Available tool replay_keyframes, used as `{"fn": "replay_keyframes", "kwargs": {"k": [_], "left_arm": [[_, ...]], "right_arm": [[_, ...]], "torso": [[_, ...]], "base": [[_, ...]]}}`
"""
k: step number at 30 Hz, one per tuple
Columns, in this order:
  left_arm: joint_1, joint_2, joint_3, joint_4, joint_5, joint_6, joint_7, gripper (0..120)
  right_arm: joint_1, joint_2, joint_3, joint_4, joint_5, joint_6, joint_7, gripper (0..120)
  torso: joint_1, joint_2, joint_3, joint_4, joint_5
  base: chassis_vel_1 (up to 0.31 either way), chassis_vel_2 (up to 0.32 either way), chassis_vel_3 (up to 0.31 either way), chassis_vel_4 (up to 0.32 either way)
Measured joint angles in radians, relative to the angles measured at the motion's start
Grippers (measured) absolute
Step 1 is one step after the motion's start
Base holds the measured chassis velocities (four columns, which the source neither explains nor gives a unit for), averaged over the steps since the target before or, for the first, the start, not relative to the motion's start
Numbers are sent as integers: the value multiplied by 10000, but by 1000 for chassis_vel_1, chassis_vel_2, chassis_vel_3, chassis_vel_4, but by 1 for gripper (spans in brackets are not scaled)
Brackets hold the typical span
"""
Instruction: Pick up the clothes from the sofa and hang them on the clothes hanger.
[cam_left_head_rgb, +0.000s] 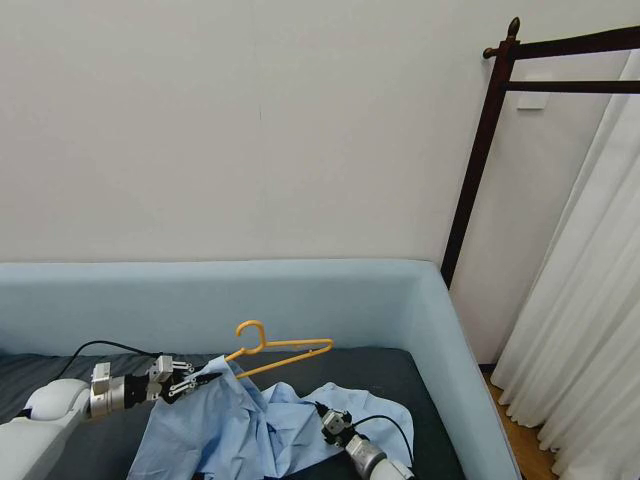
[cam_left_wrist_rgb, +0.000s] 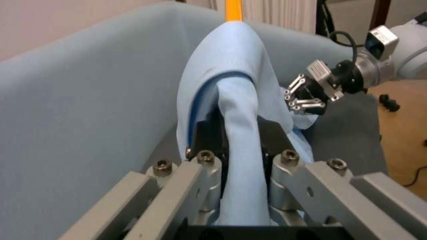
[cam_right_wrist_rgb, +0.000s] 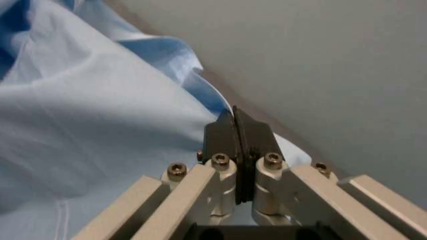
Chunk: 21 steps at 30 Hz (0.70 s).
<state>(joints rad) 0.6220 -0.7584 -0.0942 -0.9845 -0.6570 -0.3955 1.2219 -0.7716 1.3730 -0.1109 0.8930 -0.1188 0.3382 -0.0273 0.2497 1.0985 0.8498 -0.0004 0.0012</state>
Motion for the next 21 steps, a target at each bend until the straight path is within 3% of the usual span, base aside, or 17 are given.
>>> {"fn": "replay_keyframes", "kwargs": {"k": [8,10,21], "left_arm": [[-103,-92,93,285,-513,-158,514,7],[-231,-177,119,530,-560,-186,1071,7],[-1209,-533,220,1497,765,-351,2162,7]], "right_arm": [[-264,-472,216,894,584,-54,125,0],[-356,-713,467,1388,1056,-48,270,0],[-1004,-1054,1684,4123,2035,-496,1837,0]], "torso": [[0,0,-1,0,1],[0,-1,0,0,0],[0,-1,0,0,-2]], "base": [[0,0,0,0],[0,0,0,0],[0,0,0,0]]}}
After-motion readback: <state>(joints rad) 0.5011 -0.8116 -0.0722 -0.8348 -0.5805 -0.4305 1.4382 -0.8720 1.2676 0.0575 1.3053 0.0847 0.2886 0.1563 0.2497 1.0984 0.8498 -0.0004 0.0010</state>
